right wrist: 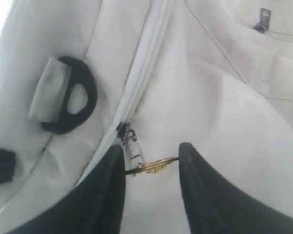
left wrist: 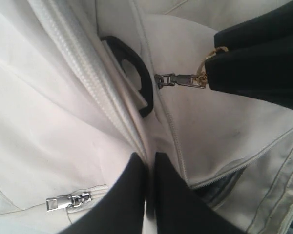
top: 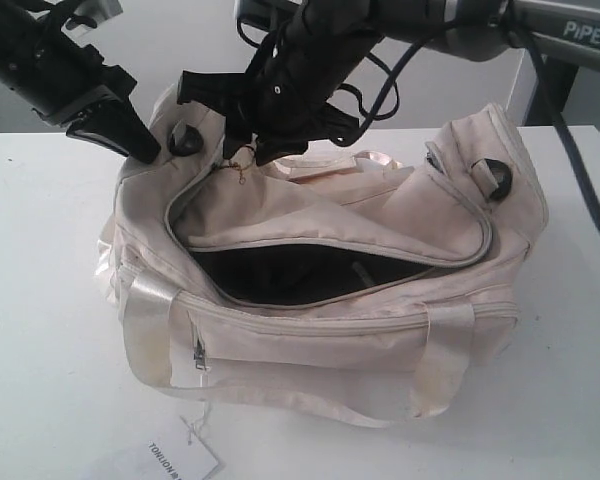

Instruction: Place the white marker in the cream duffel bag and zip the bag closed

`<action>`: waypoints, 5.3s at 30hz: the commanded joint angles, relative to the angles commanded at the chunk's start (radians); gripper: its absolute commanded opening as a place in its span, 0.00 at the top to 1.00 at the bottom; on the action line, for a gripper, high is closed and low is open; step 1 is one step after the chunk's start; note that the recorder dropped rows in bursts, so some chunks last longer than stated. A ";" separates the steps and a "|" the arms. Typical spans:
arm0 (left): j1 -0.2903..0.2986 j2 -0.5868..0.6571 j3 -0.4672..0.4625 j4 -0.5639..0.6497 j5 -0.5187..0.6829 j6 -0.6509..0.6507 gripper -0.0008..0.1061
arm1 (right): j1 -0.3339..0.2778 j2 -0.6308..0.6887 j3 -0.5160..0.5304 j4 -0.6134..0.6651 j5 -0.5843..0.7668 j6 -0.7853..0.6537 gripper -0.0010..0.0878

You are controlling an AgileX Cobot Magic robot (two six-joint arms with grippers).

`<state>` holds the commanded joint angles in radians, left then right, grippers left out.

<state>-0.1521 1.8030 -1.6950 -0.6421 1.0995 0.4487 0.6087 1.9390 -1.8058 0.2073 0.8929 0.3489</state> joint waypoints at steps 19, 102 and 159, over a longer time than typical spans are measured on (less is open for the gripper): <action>0.000 0.000 0.000 0.000 -0.007 0.000 0.99 | 0.031 -0.006 0.000 0.297 0.129 -0.217 0.99; 0.000 0.000 0.000 0.000 -0.008 -0.002 0.99 | 0.031 0.038 0.004 0.306 0.145 -0.217 0.99; 0.000 0.000 0.000 0.108 -0.016 -0.004 0.99 | 0.099 -0.107 0.111 0.353 0.328 -0.390 0.99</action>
<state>-0.1521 1.8030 -1.6950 -0.5339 1.0832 0.4449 0.7082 1.8316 -1.6953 0.5605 1.2211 -0.0407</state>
